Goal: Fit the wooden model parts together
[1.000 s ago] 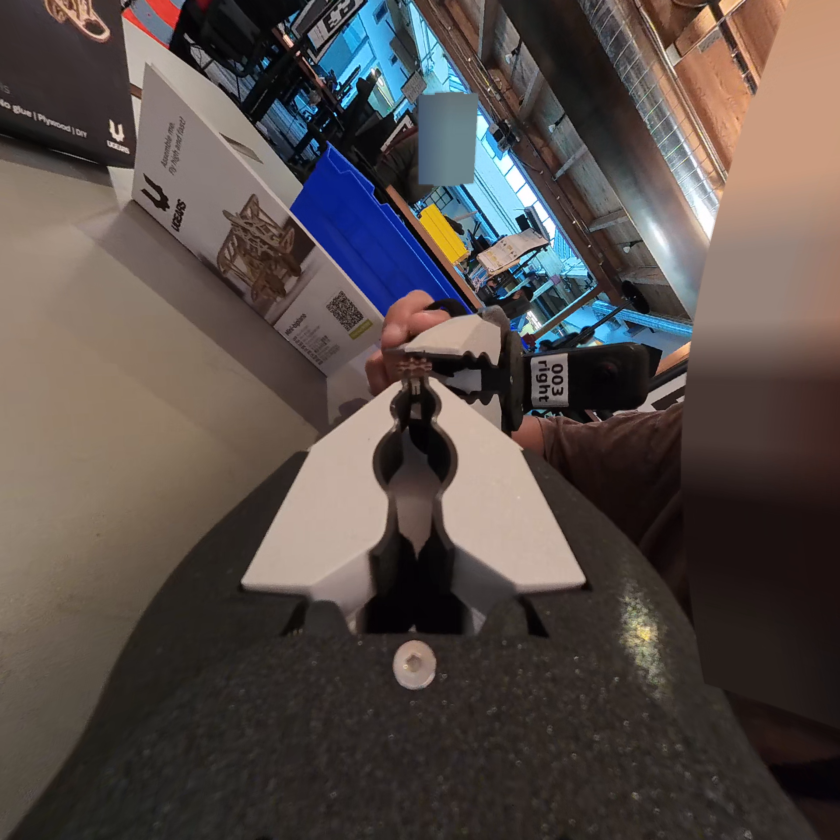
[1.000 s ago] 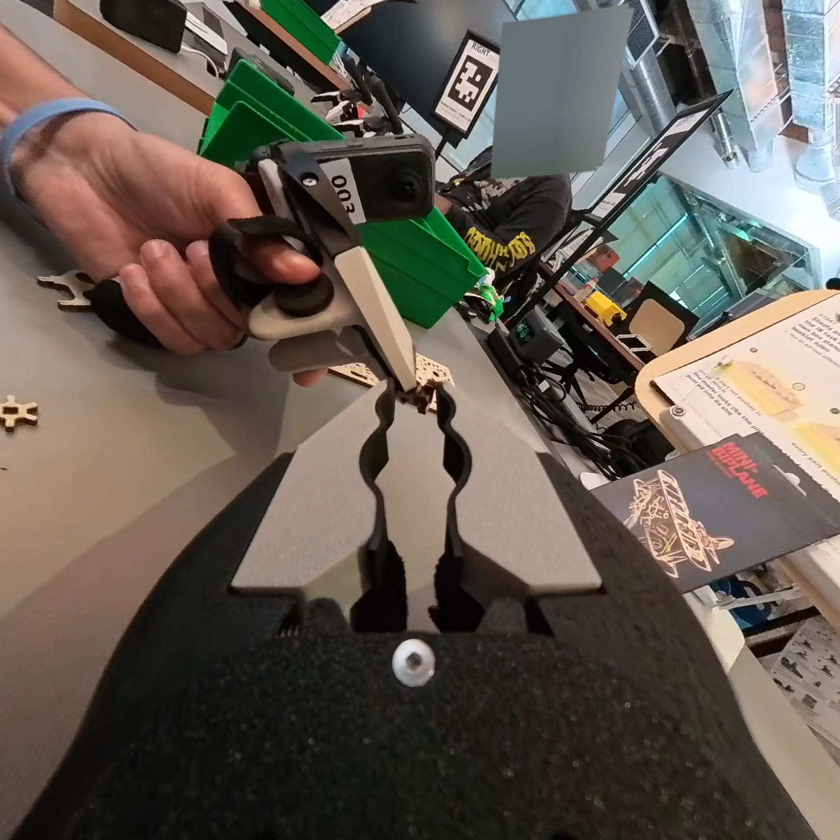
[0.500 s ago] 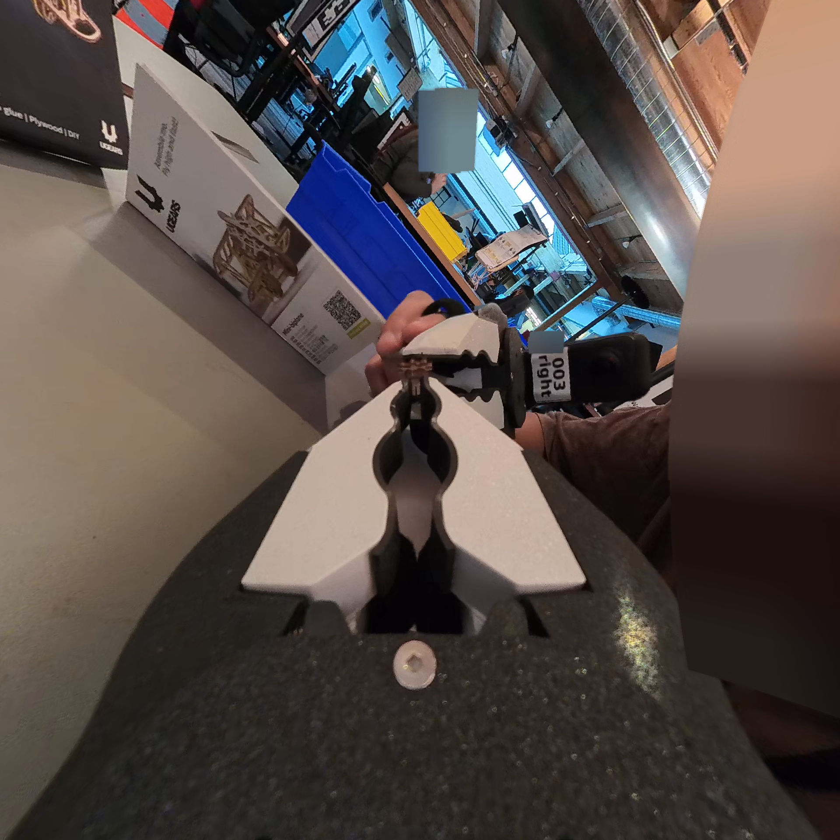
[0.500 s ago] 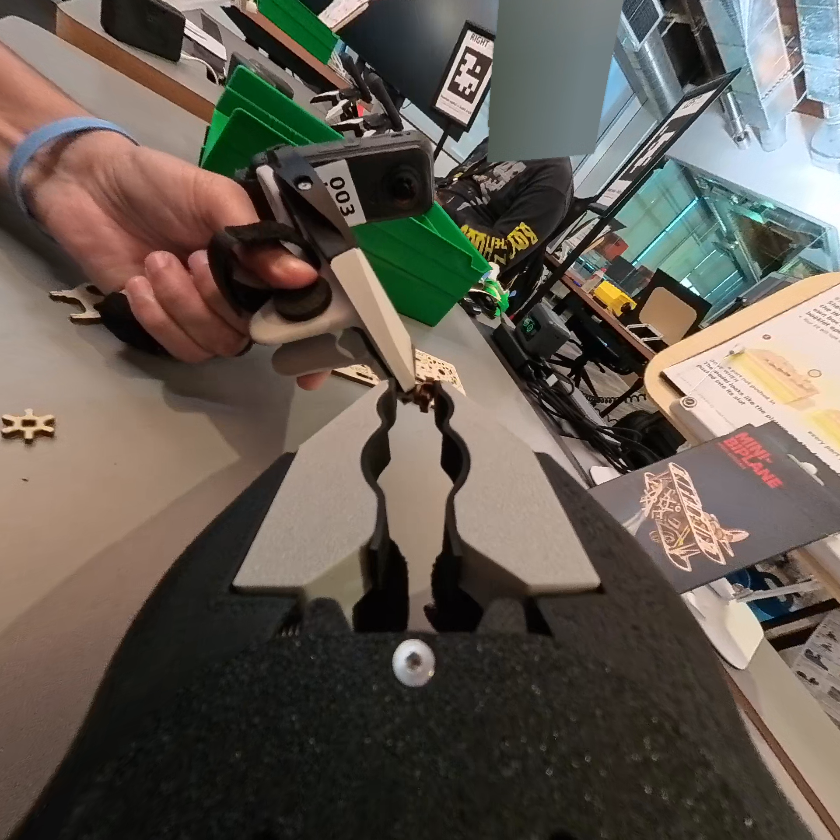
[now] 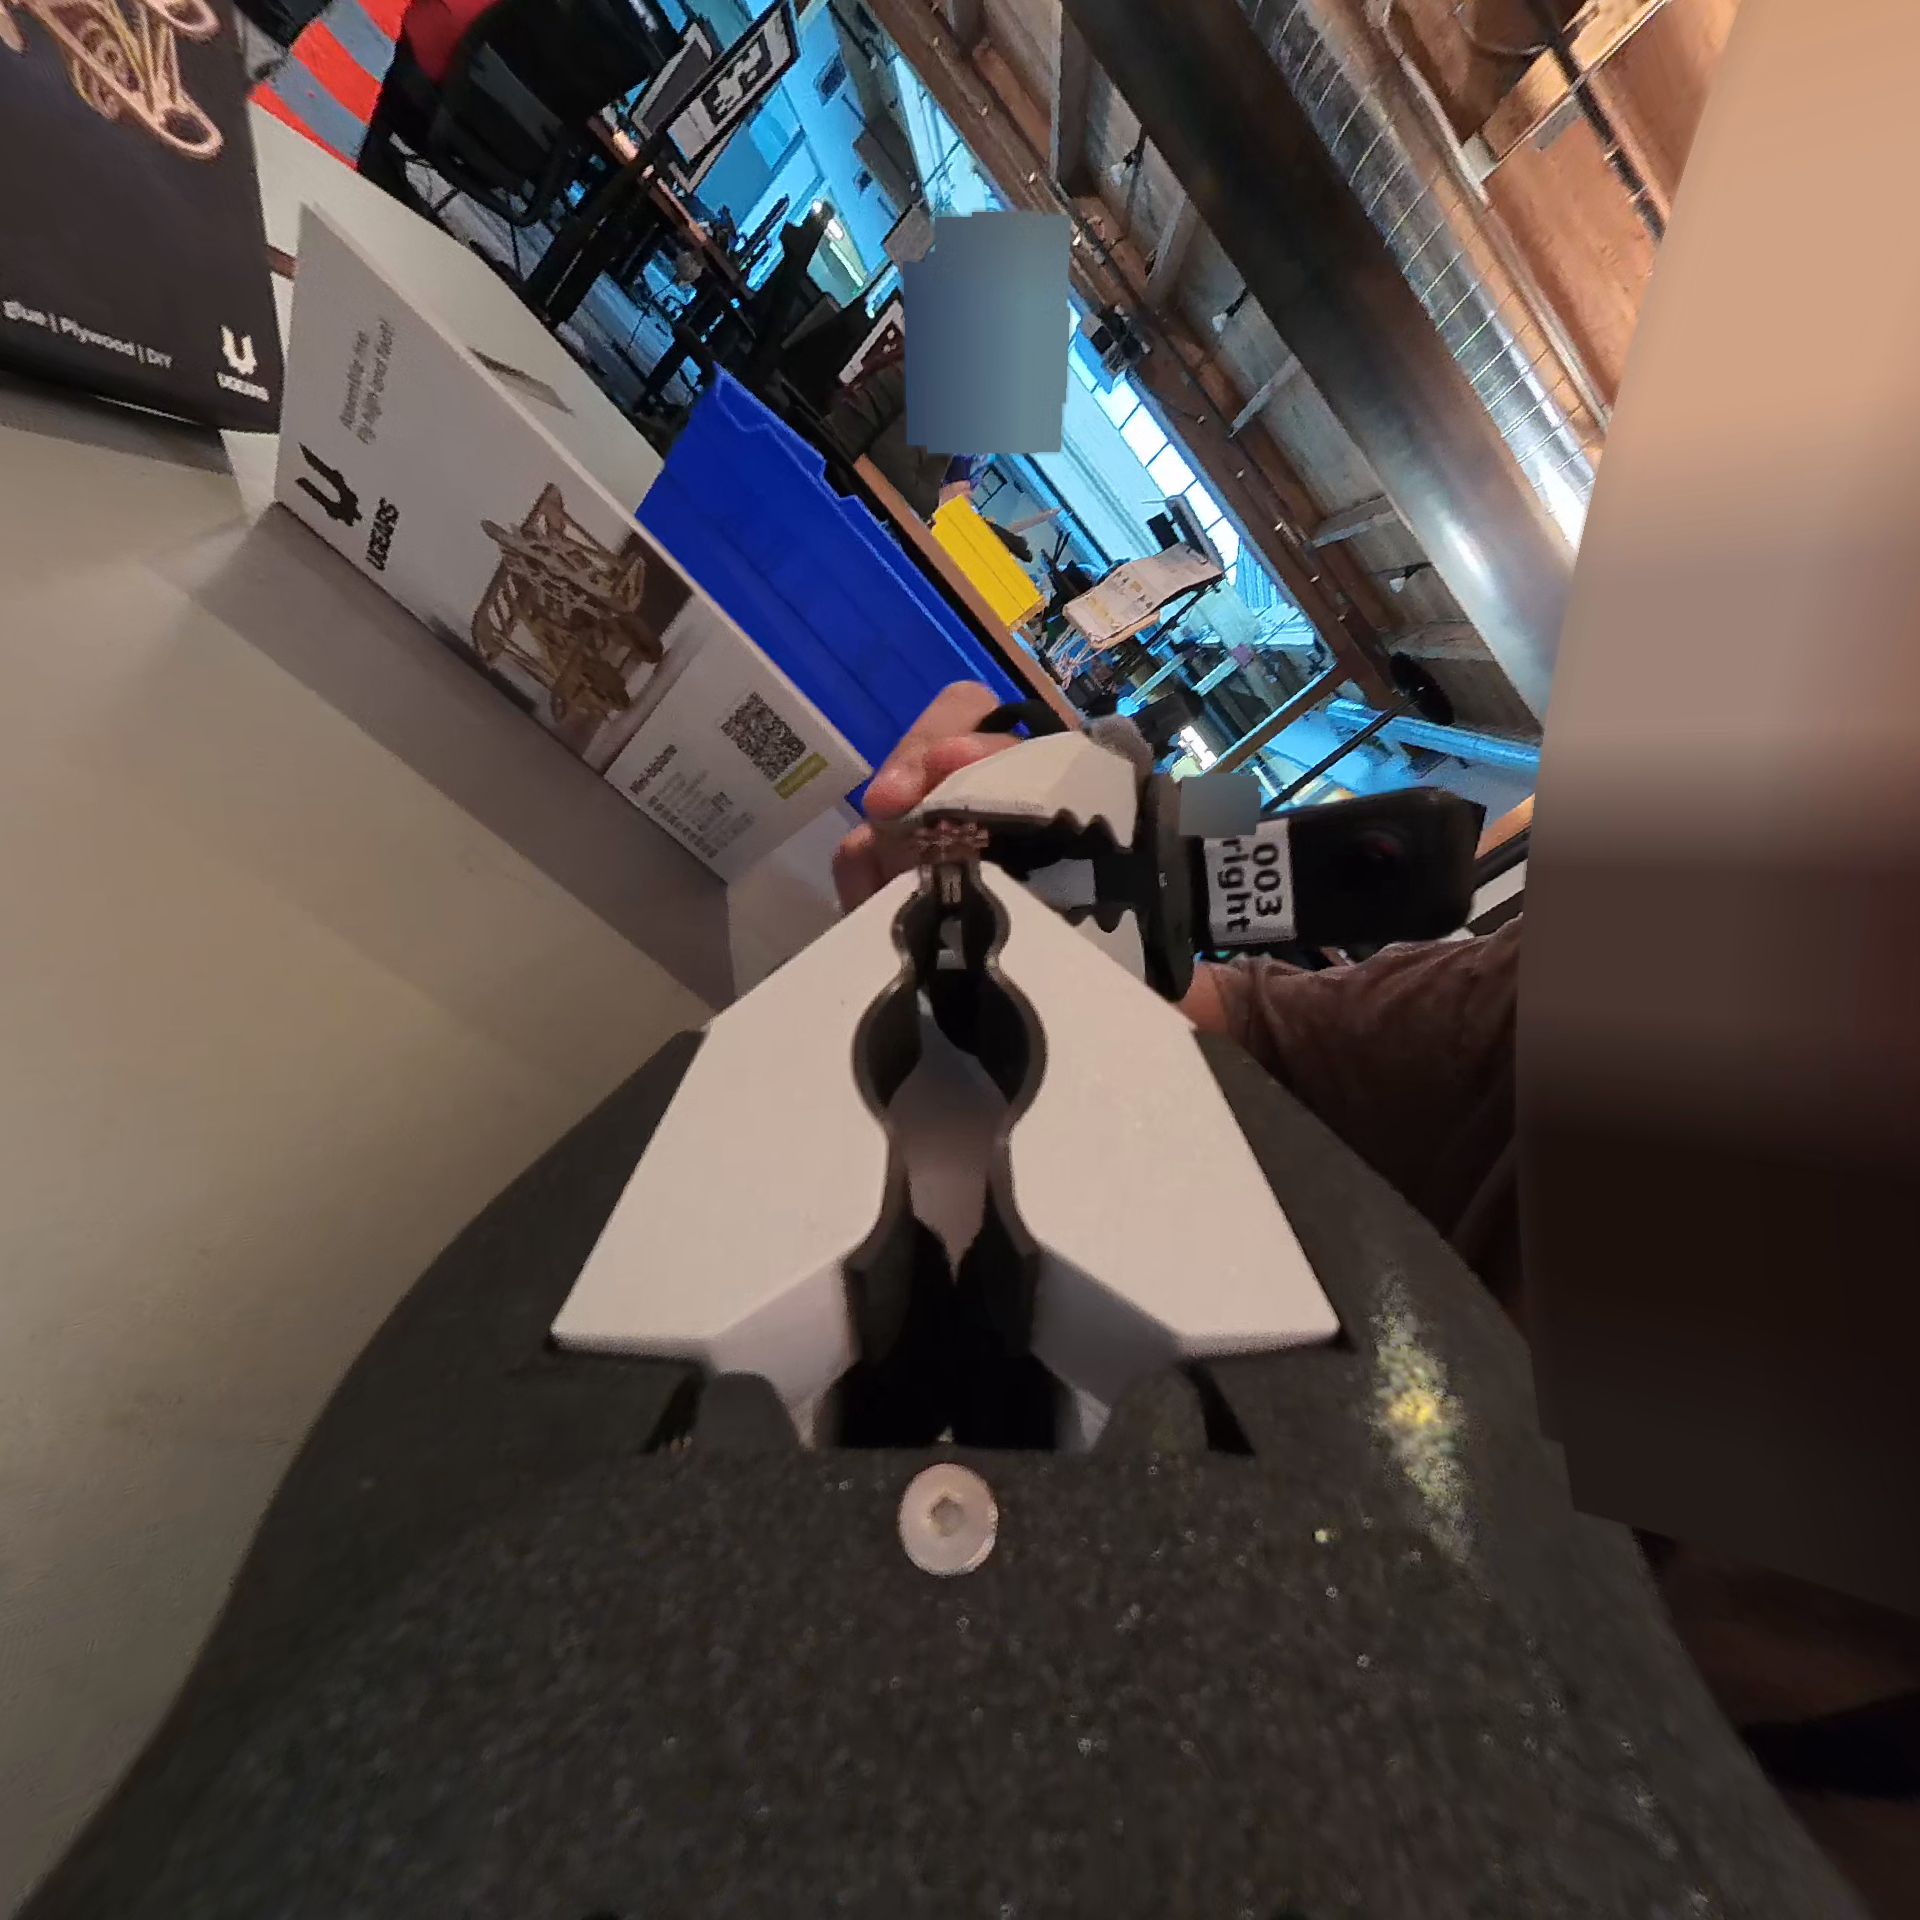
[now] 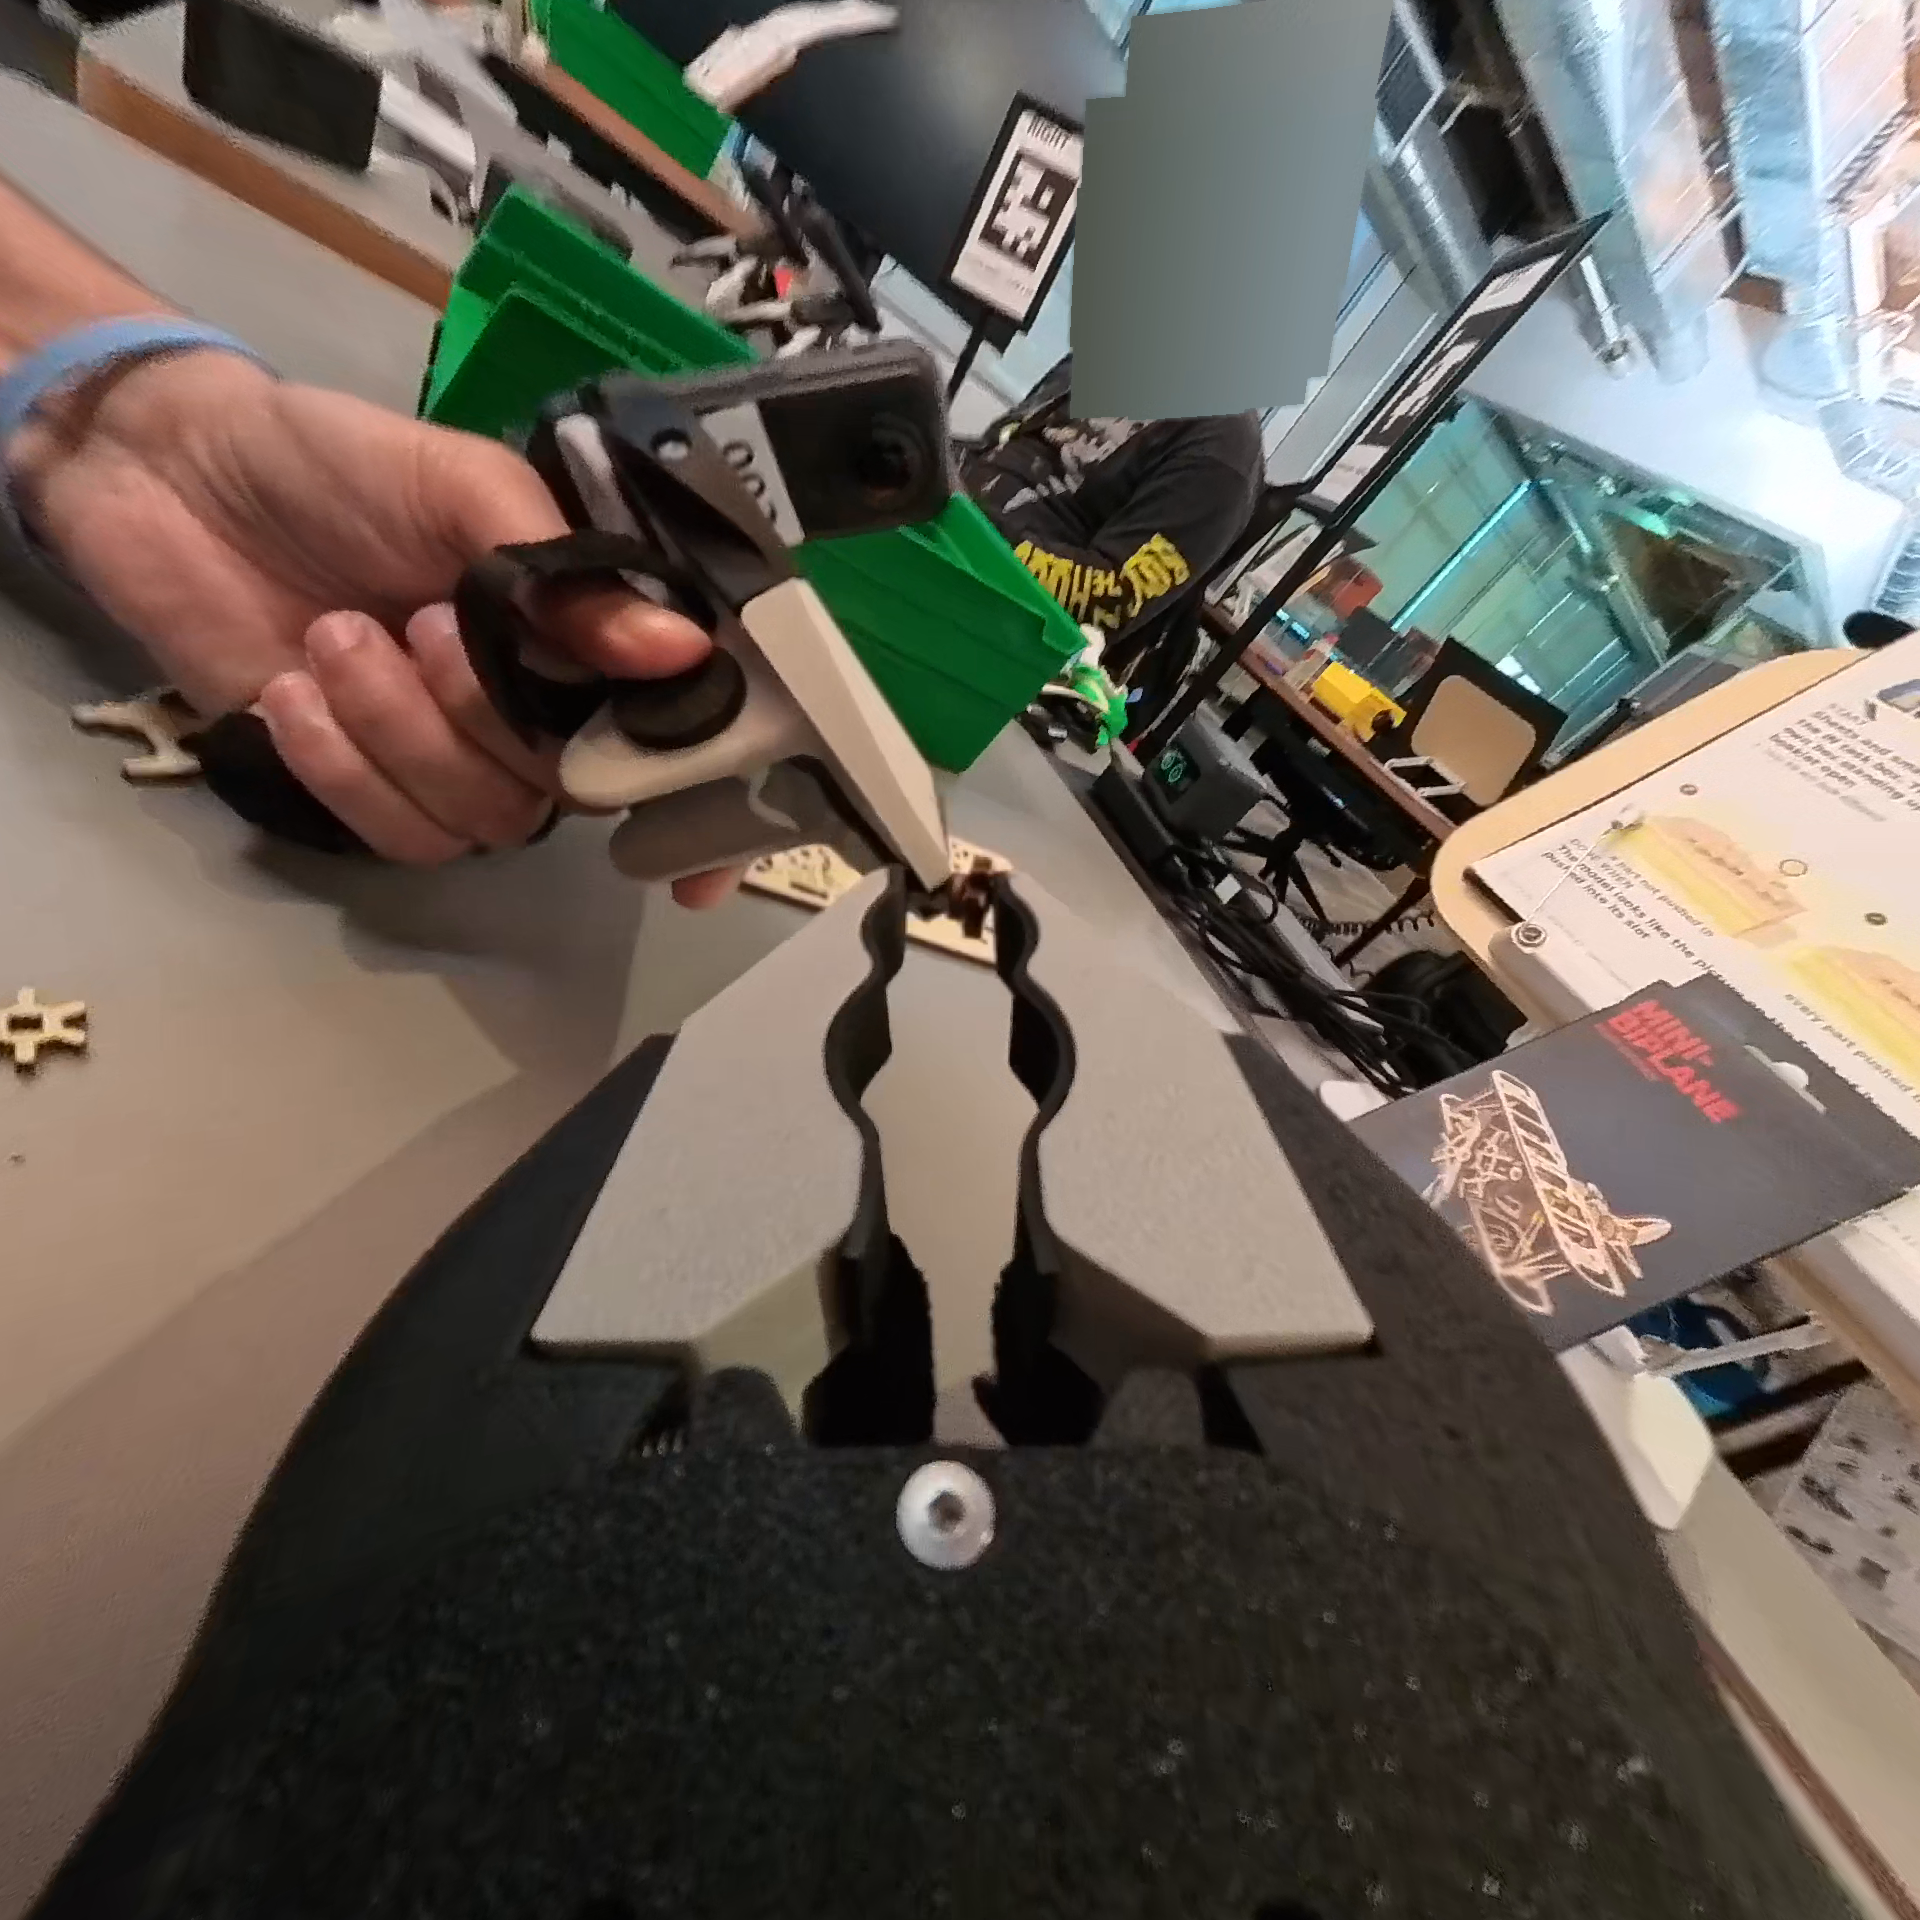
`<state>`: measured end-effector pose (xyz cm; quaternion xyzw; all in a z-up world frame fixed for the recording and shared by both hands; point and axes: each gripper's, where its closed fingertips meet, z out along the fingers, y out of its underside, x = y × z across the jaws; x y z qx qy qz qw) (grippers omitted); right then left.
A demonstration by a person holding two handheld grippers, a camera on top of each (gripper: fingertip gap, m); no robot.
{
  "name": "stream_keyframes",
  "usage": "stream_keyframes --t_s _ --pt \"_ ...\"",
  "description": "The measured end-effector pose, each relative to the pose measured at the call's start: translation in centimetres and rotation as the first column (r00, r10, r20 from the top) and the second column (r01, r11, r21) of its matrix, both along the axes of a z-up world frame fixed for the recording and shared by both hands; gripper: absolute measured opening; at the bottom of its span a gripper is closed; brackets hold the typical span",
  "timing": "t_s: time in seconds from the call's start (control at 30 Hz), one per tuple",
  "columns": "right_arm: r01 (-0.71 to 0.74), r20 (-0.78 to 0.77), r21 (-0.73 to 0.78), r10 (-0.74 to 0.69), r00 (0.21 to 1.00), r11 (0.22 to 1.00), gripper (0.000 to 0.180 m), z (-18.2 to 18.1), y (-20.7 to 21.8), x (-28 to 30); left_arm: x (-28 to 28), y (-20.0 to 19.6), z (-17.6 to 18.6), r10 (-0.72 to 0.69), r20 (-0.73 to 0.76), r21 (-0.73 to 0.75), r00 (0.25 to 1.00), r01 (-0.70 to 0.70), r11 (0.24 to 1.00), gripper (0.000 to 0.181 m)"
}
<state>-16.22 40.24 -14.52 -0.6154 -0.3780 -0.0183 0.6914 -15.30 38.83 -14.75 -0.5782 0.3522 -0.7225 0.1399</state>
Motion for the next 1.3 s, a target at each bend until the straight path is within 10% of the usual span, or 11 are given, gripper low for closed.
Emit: stream_keyframes --t_s 1.3 --pt "0.263 0.242 0.107 -0.281 0.929 0.959 0.001 -0.8 1.2 1.5 0.3 1.1 0.2 0.145 0.013 -0.025 0.989 -0.144 0.989 0.001"
